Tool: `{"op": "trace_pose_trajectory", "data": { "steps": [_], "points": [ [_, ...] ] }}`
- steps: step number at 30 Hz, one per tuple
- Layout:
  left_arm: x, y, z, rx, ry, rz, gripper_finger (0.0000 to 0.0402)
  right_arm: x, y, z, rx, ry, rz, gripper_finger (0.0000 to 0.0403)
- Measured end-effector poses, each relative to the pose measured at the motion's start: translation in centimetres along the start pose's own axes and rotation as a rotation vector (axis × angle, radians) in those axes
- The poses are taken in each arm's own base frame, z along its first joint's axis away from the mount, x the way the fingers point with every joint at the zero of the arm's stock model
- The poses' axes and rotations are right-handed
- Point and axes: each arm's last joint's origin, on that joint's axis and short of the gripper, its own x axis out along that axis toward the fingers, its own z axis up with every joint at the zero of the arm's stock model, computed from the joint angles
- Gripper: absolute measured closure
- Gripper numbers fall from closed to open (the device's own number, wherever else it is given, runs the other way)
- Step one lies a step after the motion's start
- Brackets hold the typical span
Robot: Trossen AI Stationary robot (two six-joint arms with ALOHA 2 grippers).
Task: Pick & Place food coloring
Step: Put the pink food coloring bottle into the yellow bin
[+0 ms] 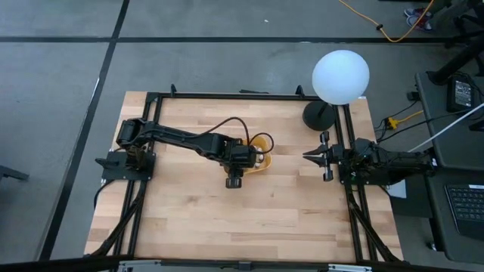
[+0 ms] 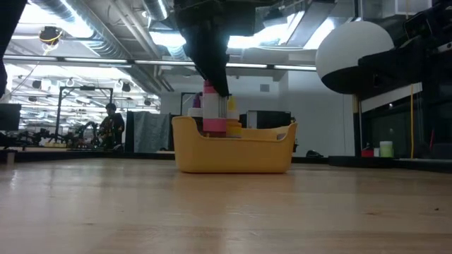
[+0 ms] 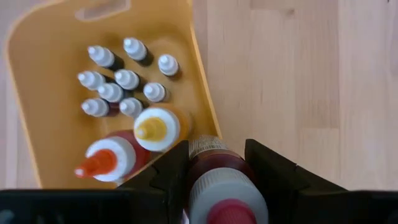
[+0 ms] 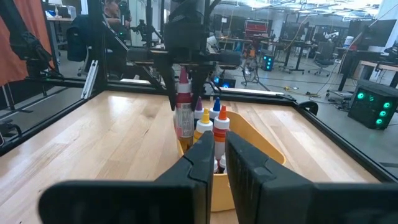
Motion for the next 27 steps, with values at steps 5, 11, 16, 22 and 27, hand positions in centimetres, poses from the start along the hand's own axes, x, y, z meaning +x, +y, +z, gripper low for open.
{"op": "trace_pose_trajectory", "data": {
  "steps": [5,11,16,22,27],
  "points": [
    [0.0,0.22,0.02,-0.005,0.001,0.001,0.0264,0.0,0.0,0.0,0.0,0.0,0.0,0.0359],
    [0.09,0.21,-0.01,-0.005,0.0,0.001,0.0264,0.0,0.0,0.0,0.0,0.0,0.0,0.0359],
    [0.24,0.22,-0.11,-0.005,0.001,0.001,0.0264,0.0,0.0,0.0,0.0,0.0,0.0,0.0359],
    [0.24,0.23,-0.09,-0.005,-0.001,0.006,0.0266,0.0,0.0,0.0,0.0,0.0,0.0,0.0359],
    [0.24,0.26,-0.08,0.005,-0.002,0.015,0.0266,0.0,0.0,0.0,0.0,0.0,0.0,0.0359]
  ]
}}
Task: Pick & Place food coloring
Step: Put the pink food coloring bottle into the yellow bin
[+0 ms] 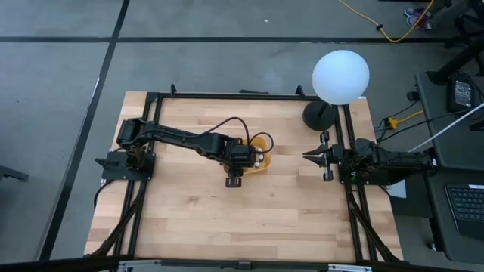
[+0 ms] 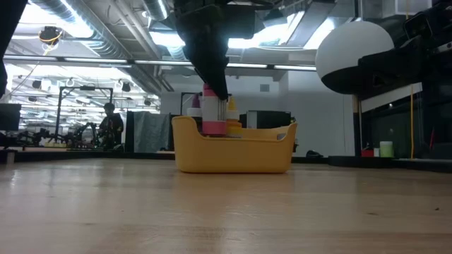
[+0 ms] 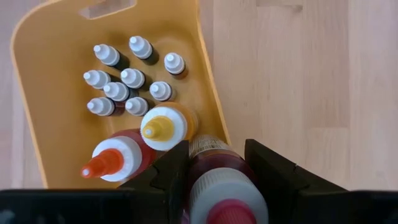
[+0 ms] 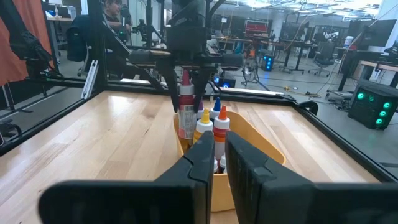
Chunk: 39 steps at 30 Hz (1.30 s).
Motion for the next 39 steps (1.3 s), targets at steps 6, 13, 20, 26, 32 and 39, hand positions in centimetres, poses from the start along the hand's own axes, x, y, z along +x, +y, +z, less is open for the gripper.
{"op": "trace_pose_trajectory", "data": {
  "steps": [6,13,20,26,32,39],
  "points": [
    [0.2,0.0,0.0,0.002,0.002,0.008,0.0266,0.0,0.0,0.0,0.0,0.0,0.0,0.0359],
    [1.6,-0.2,0.0,0.019,0.029,-0.004,0.0266,0.0,0.0,0.0,0.0,0.0,0.0,0.0359],
    [2.7,-0.2,-0.1,0.019,0.054,-0.004,0.0266,0.0,0.0,0.0,0.0,-0.001,0.0,0.0359],
    [2.9,-0.2,-0.1,-0.006,0.057,-0.003,0.0234,0.0,0.0,0.0,0.0,-0.001,0.0,0.0359],
    [2.9,-0.2,0.0,-0.015,0.054,-0.007,0.0205,0.0,0.0,0.0,0.0,-0.001,0.0,0.0359],
    [1.7,-0.1,0.5,-0.037,0.036,-0.012,0.021,0.0,0.0,0.0,0.0,-0.001,0.0,0.0359]
  ]
}}
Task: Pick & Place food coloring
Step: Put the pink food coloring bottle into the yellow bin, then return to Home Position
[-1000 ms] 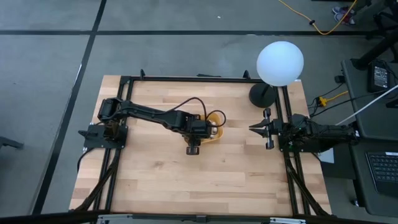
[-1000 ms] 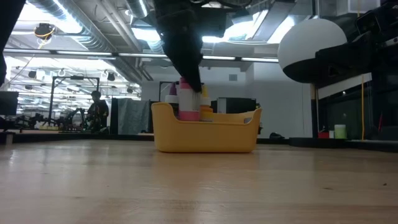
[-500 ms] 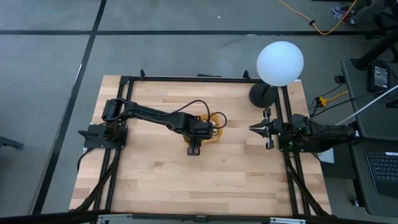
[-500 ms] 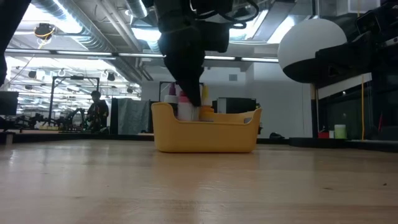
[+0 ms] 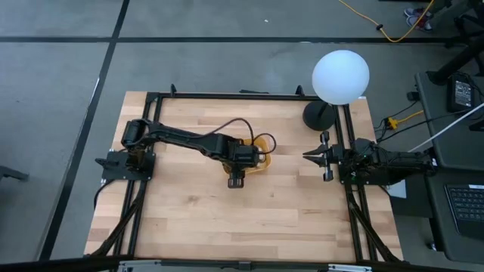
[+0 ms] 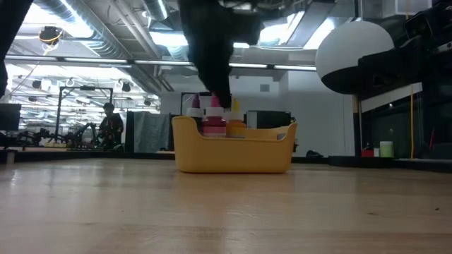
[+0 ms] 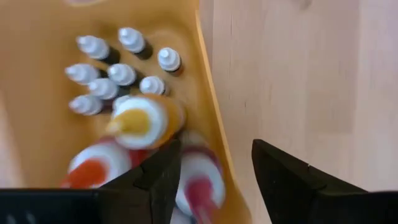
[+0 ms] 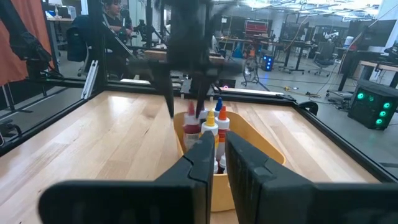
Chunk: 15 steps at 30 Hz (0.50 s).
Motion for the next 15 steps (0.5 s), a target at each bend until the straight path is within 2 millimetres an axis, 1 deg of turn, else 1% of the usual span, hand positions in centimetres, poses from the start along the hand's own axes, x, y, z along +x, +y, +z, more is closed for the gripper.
{"op": "trace_pose_trajectory", "data": {
  "steps": [3,6,8,12,15],
  "points": [
    [-2.3,0.1,0.7,-0.003,-0.03,0.0,0.0211,0.0,0.0,0.0,0.0,0.0,0.0,0.0359],
    [-4.5,0.4,0.9,-0.004,-0.038,0.031,0.0211,0.0,0.0,0.0,0.0,0.001,0.0,0.0359],
    [-6.4,0.4,1.1,-0.009,-0.072,0.055,0.0211,0.0,0.0,0.0,0.0,-0.001,0.0,0.0359],
    [-10.9,0.5,0.2,-0.072,-0.151,0.105,0.0215,0.0,0.0,0.0,0.0,0.0,0.0,0.0359],
    [-14.7,0.2,-1.4,-0.113,-0.211,0.17,0.0219,0.0,0.0,0.0,0.0,0.0,0.0,0.0359]
  ]
}}
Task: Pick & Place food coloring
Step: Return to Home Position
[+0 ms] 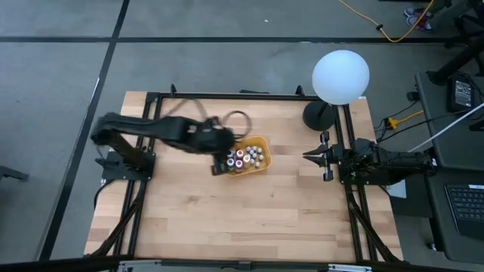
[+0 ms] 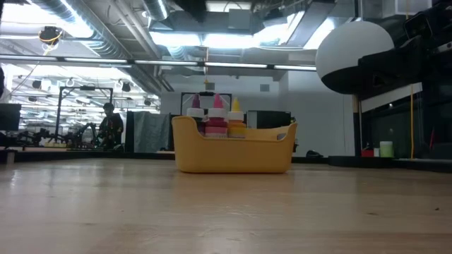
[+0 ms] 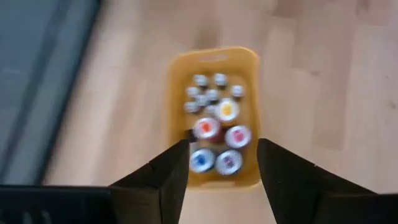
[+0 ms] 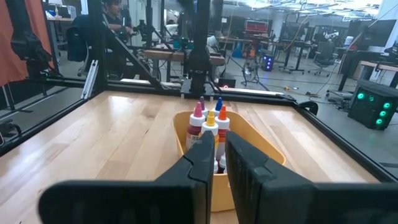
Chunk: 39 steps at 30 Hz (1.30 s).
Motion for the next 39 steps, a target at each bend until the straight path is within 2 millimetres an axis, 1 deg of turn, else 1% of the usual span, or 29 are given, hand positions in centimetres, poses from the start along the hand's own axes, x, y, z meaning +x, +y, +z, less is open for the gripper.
{"op": "trace_pose_trajectory", "data": {
  "steps": [2,5,8,10,12,13,14,16,17,20,22,23,25,27,32,36,39],
  "points": [
    [-3.0,0.5,-1.2,-0.018,-0.045,0.066,0.0225,0.0,0.0,0.0,0.0,0.0,0.0,0.0359],
    [-6.8,1.4,-4.0,-0.08,-0.124,0.128,0.0244,0.0,0.0,0.0,0.0,0.0,0.0,0.0359],
    [-9.3,2.5,-8.0,-0.184,-0.238,0.099,0.0285,0.0,0.0,0.0,0.0,0.001,0.0,0.0359],
    [-9.8,3.2,-10.5,-0.235,-0.35,0.051,0.0324,0.0,0.0,0.0,0.0,0.0,0.0,0.0359],
    [-9.3,3.7,-12.4,-0.28,-0.502,-0.026,0.0367,0.0,0.0,0.0,0.0,0.001,0.0,0.0359],
    [-8.7,4.1,-13.1,-0.295,-0.584,-0.06,0.0384,0.0,0.0,0.0,0.0,0.001,0.0,0.0359],
    [-7.9,4.4,-13.7,-0.304,-0.67,-0.093,0.0391,0.0,0.0,0.0,0.0,0.001,0.0,0.0359],
    [-6.1,4.8,-15.0,-0.302,-0.818,-0.182,0.0395,0.0,0.0,0.0,0.0,0.001,0.0,0.0359],
    [-4.9,4.9,-15.9,-0.301,-0.864,-0.226,0.0397,0.0,0.0,0.0,0.0,0.001,0.0,0.0359],
    [-1.3,5.4,-19.0,-0.331,-0.92,-0.27,0.04,0.0,0.0,0.0,0.0,0.001,0.0,0.0359],
    [0.2,5.8,-21.0,-0.372,-0.946,-0.267,0.0399,0.0,0.0,0.0,0.0,0.001,0.0,0.0359],
    [0.7,5.9,-21.7,-0.388,-0.96,-0.279,0.0399,0.0,0.0,0.0,0.0,0.001,0.0,0.0359],
    [1.3,6.0,-23.3,-0.402,-0.987,-0.307,0.04,0.0,0.0,0.0,0.0,0.001,0.0,0.0359],
    [1.5,6.0,-24.5,-0.404,-1.018,-0.33,0.04,0.0,0.0,0.0,0.0,0.001,0.0,0.0359],
    [0.9,6.3,-26.4,-0.376,-1.095,-0.33,0.04,0.0,0.0,0.0,0.0,0.001,0.0,0.0359],
    [0.6,6.8,-27.9,-0.349,-1.081,-0.236,0.0399,0.0,0.0,0.0,0.0,0.001,0.0,0.0359],
    [1.3,6.9,-28.5,-0.367,-0.991,-0.197,0.0397,0.0,0.0,0.0,0.0,0.001,0.0,0.0359]
  ]
}}
